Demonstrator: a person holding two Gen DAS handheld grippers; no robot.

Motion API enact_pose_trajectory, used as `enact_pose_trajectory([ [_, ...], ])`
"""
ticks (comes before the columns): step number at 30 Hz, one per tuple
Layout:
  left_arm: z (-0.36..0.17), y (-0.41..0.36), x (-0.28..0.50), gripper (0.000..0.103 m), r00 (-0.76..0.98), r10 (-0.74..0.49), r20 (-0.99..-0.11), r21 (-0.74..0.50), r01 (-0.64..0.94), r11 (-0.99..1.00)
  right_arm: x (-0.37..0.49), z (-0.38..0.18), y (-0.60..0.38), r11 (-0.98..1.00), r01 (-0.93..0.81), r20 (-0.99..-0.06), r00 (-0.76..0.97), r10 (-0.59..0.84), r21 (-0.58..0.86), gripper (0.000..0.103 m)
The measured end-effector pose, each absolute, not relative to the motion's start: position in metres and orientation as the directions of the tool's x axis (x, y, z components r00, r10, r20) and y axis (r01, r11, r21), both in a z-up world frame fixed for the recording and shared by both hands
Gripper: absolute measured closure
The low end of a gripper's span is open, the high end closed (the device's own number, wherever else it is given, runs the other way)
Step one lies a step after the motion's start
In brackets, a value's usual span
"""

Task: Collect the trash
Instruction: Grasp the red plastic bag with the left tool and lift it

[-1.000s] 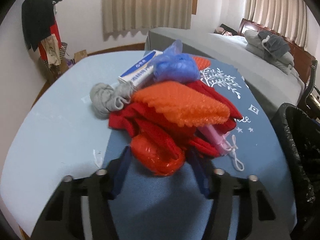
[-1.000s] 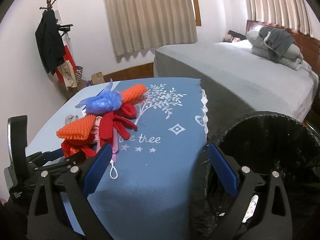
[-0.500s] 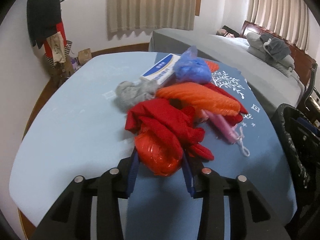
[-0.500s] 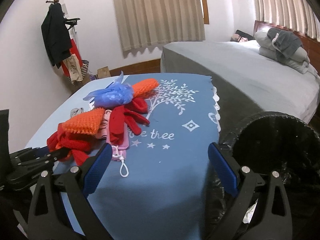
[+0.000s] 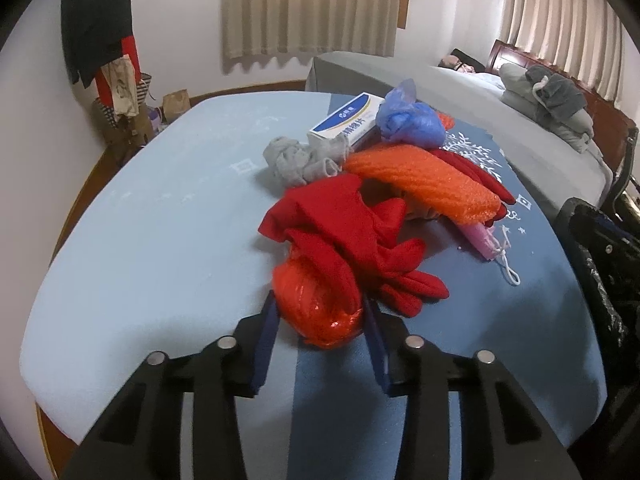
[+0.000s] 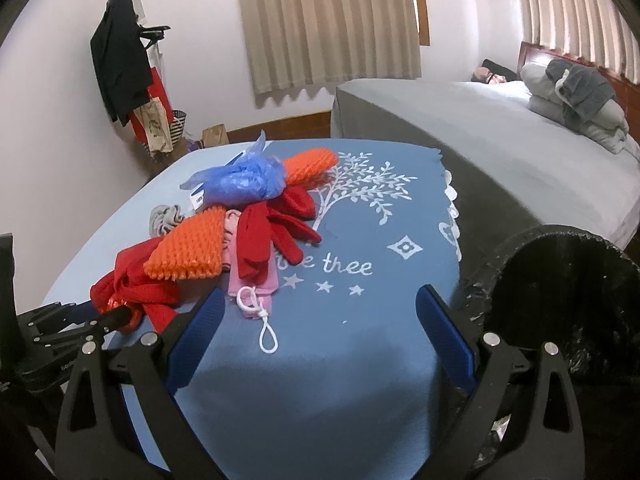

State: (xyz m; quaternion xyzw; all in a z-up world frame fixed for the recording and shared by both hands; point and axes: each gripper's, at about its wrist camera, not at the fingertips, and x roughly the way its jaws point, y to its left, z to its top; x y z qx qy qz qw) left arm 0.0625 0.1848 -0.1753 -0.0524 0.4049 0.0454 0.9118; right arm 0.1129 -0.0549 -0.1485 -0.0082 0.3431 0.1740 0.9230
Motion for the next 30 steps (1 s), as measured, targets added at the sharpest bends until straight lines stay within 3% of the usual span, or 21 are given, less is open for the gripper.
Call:
enact_pose_trajectory([
  [13, -0.130, 0.187, 0.063, 0.067, 0.775, 0.014, -0.632, -0.094, -0.095, 0.991, 0.123, -0.141, -0.037, 0.928, -0.354, -0.617, 0.708, 0.345, 0.113, 0.009],
  [23, -0.120, 0.197, 0.056, 0.063, 0.793, 0.046, -0.607, -0.094, -0.128, 0.987, 0.130, -0.131, -0.016, 0.911, -0.394, -0.601, 0.701, 0.383, 0.121, 0.009],
  [30, -0.143, 0.218, 0.055, 0.061, 0.745, 0.081, -0.662, -0.078, -0.175, 0.981, 0.133, -0.133, 0.004, 0.898, -0.422, -0.602, 0.688, 0.405, 0.123, 0.009],
])
